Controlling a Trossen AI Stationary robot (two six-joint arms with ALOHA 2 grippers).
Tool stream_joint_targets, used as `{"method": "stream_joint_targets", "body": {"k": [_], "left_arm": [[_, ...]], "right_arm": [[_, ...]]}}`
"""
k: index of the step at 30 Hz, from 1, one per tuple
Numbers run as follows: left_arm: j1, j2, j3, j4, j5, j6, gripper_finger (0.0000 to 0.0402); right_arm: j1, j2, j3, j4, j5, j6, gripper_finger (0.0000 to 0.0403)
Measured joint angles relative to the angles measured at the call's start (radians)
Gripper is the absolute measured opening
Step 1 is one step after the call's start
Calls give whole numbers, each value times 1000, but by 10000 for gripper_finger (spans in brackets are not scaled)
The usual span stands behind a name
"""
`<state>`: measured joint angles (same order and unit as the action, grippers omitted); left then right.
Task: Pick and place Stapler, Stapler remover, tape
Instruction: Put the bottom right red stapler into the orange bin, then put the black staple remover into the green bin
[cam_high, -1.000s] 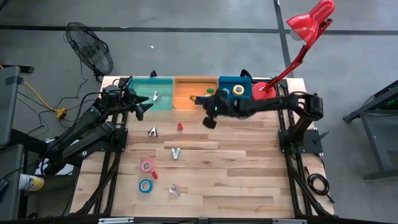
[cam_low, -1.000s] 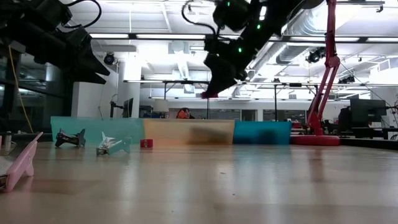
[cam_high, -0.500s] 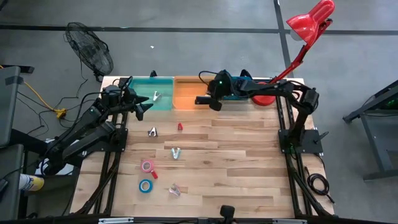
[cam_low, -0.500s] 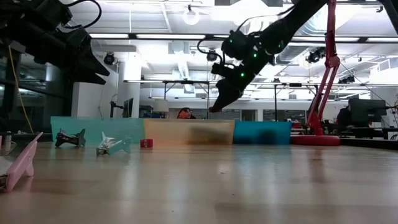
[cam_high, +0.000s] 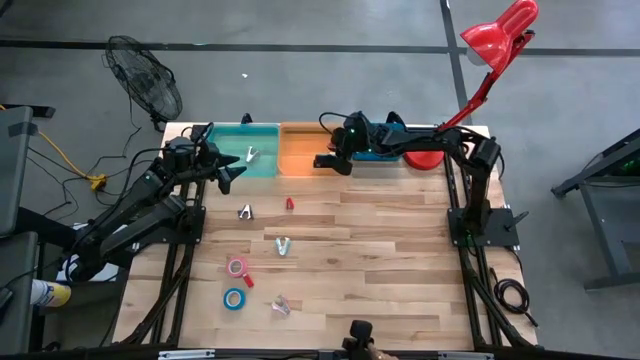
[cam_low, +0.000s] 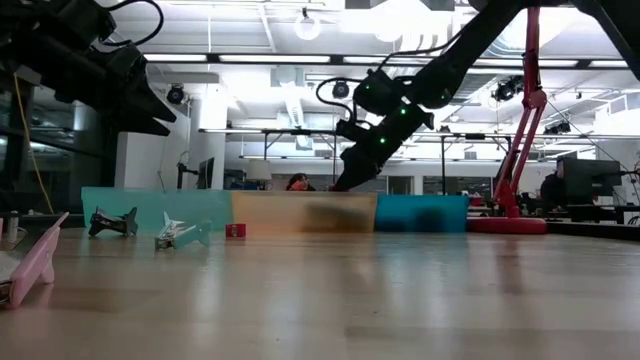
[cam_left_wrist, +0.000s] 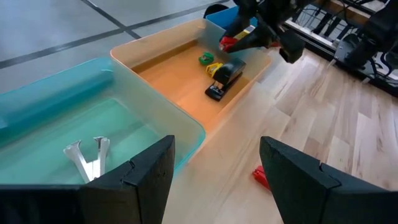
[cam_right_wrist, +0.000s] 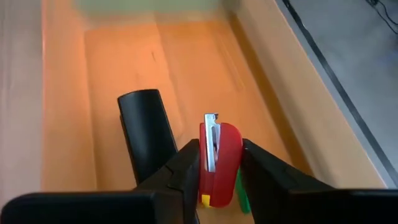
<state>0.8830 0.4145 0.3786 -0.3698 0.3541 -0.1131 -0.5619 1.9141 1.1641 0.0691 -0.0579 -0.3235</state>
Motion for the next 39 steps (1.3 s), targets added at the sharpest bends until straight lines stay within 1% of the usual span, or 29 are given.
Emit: {"method": "stream_joint_targets", "body": {"k": [12, 15, 20, 23, 26, 29, 33, 39], "left_arm": [[0, 0, 0, 0, 2, 0, 232], [0, 0, 0, 0, 2, 0, 232], [0, 0, 0, 0, 2, 0, 232], [0, 0, 0, 0, 2, -1, 232], [0, 0, 0, 0, 1, -12, 232], [0, 0, 0, 0, -6, -14, 232], [0, 0, 0, 0, -47, -1, 232], [0, 0, 0, -2, -61, 1, 232]], "right_arm": [[0, -5, 0, -13, -2, 7, 115], [0, -5, 0, -13, -1, 28, 137], [0, -5, 0, -16, -1, 56, 192], [0, -23, 0, -35, 1, 61, 218], [6, -78, 0, -74, 0, 91, 229], [21, -160, 0, -139, -1, 113, 231], [55, -264, 0, -253, 1, 127, 231], [120, -393, 0, -441, 69, 229, 231]]}}
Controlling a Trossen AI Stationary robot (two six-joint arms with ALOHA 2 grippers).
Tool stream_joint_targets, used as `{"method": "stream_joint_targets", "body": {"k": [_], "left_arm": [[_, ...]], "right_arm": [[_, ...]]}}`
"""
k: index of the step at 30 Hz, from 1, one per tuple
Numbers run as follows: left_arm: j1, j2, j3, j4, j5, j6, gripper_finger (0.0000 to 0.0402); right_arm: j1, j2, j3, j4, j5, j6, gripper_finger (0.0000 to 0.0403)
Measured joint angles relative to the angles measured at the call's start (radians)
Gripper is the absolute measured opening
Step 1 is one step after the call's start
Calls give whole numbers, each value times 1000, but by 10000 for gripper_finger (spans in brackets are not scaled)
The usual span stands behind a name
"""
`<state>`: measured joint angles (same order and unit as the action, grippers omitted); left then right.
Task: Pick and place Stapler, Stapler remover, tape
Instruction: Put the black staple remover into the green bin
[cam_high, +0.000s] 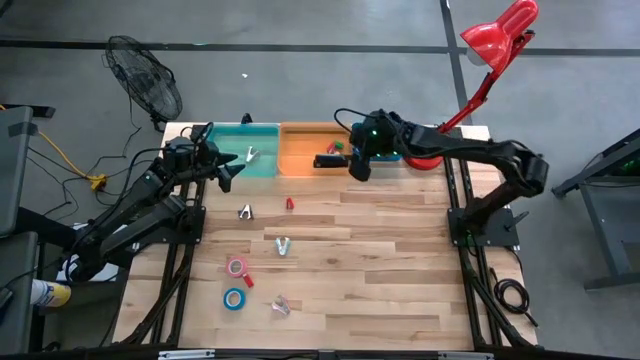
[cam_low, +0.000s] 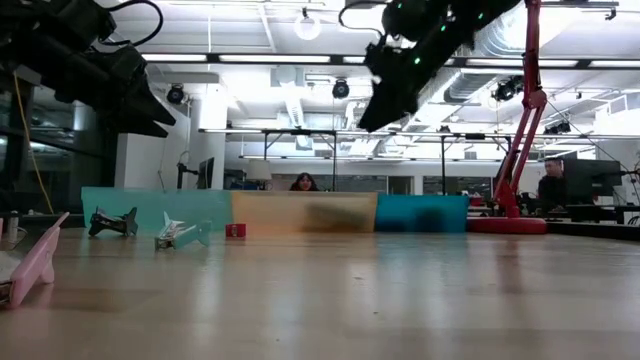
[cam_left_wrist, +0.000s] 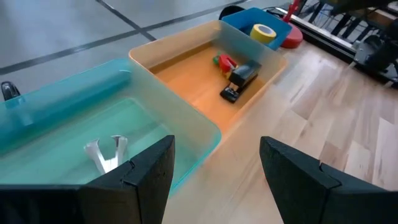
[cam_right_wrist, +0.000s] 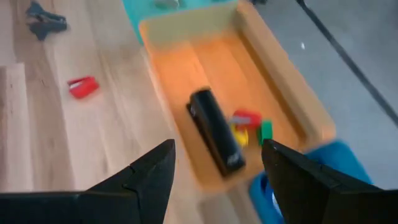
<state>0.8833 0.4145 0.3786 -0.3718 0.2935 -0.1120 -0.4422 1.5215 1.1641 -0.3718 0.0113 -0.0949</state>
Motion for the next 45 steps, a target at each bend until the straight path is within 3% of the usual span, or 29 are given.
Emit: {"method": "stream_joint_targets", "body": {"k": [12, 20, 25, 36, 40, 45], "left_arm": [[0, 0, 0, -6, -43, -49, 232], [0, 60, 0, -6, -64, -143, 232], [0, 149, 0, -6, -90, -192, 232], [0, 336, 2, -34, -90, -233, 232], [-35, 348, 3, -46, -143, -256, 232], [-157, 334, 3, -50, -265, -344, 232]], "right_arm": [[159, -71, 0, -366, 202, 304, 231], [303, -70, -1, -425, 339, 342, 231], [378, -82, -124, -239, 417, 314, 231], [462, -128, -478, 347, 398, 330, 231], [480, -129, -552, 444, 398, 331, 231], [500, -129, -592, 473, 407, 346, 231]]}}
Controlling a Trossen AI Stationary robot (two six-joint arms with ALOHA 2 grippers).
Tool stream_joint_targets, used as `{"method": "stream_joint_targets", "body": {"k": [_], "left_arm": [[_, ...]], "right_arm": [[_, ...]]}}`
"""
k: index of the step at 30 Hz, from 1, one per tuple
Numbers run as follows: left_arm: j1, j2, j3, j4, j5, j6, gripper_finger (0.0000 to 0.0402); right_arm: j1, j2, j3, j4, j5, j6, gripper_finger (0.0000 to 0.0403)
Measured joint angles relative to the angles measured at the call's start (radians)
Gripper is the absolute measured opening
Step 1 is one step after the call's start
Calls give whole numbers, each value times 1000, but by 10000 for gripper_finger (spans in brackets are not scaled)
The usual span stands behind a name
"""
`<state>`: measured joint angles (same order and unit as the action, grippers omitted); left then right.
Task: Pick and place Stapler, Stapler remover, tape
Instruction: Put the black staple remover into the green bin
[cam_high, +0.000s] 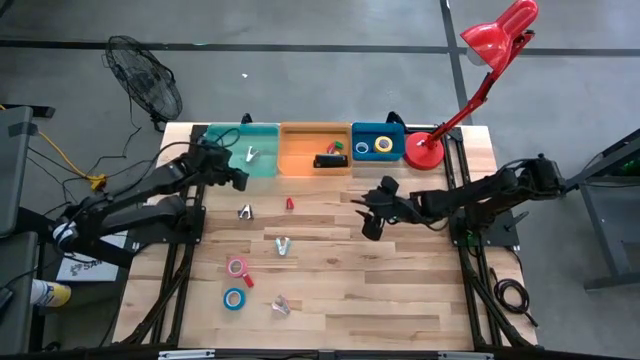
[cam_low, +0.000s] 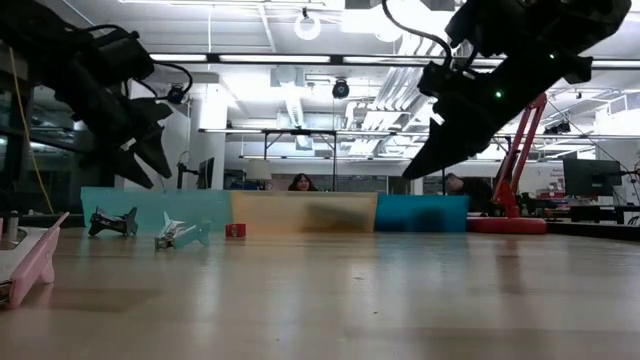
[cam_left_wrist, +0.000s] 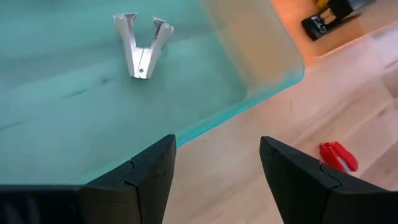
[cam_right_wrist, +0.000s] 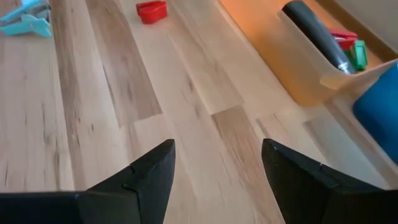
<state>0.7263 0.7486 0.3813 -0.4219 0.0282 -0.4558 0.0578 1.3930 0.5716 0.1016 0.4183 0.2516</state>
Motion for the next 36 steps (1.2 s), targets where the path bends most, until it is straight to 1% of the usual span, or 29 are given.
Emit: {"method": "stream_joint_targets", "body": {"k": [3, 8, 12, 18, 24, 27, 31, 33, 36], "left_arm": [[-97, 2, -4, -25, -84, -73, 232], [-271, 1, -4, -68, -257, -212, 232], [-388, 0, -4, -53, -384, -292, 232], [-541, 9, -4, -87, -493, -437, 232], [-705, 32, -4, -146, -629, -629, 232], [-767, 52, -3, -147, -663, -700, 232], [-824, 91, -3, -142, -670, -774, 232], [-834, 108, -3, -141, -647, -804, 232], [-830, 123, -3, -142, -576, -834, 232]], "right_arm": [[9, 0, 0, 2, 0, -1, 231], [23, 0, 0, 8, 2, -24, 231], [23, 0, 1, 9, -1, -55, 231], [23, 0, 1, 8, -7, -86, 231], [23, 0, 1, 4, -44, -96, 231], [23, 0, 1, 1, -54, -103, 231], [23, 0, 1, -1, -55, -104, 231], [23, 0, 1, -4, -55, -110, 231], [23, 0, 1, -5, -55, -122, 231]]}}
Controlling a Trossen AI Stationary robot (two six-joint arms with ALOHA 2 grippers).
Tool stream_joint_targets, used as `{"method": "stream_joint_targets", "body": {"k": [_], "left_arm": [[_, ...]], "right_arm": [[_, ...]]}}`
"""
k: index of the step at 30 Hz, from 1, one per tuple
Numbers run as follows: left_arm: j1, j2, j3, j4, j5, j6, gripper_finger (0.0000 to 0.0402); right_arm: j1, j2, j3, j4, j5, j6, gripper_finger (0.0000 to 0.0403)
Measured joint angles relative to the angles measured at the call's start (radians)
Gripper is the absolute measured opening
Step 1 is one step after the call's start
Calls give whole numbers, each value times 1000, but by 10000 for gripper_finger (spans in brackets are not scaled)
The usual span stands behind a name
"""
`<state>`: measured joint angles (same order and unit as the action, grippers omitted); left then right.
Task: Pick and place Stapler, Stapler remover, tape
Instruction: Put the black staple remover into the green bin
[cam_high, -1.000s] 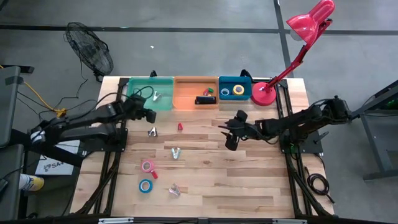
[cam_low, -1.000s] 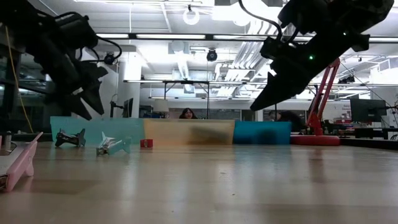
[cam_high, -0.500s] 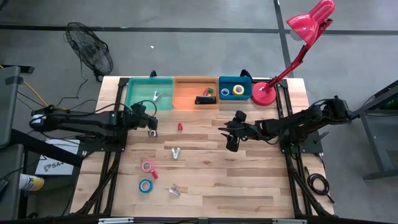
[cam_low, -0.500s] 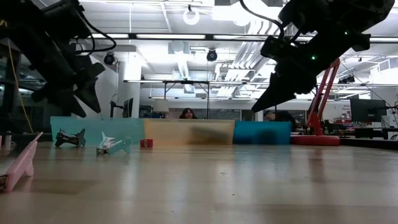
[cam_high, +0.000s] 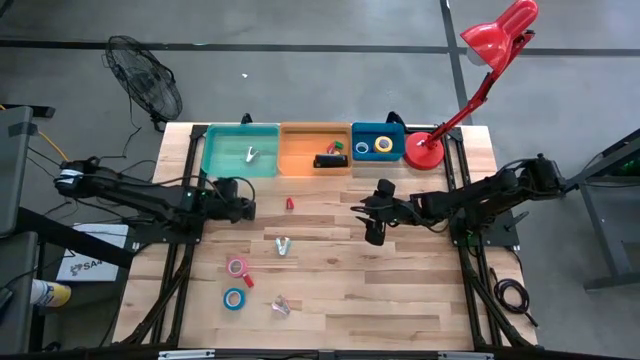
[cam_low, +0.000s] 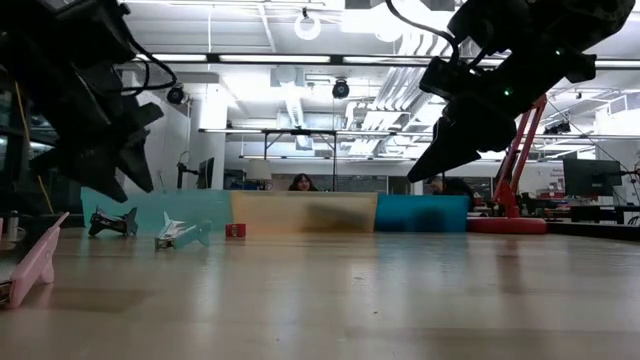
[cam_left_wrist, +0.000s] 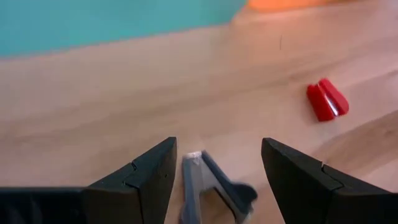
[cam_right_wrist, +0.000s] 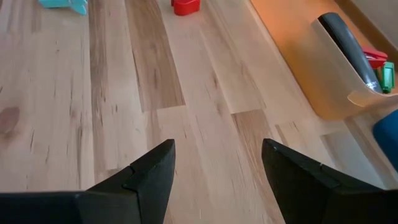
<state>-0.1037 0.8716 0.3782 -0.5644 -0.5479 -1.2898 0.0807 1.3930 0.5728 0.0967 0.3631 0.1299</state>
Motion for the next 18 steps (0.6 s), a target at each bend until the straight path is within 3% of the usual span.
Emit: {"method": "stream_joint_targets", "body": {"k": [7, 18], "left_arm": [[98, 2, 0, -12, 161, -15, 232], [318, 18, 1, 33, 431, 139, 232]], "right_arm": [[0, 0, 0, 0, 0, -17, 231], [0, 0, 0, -4, -37, -26, 231]]}}
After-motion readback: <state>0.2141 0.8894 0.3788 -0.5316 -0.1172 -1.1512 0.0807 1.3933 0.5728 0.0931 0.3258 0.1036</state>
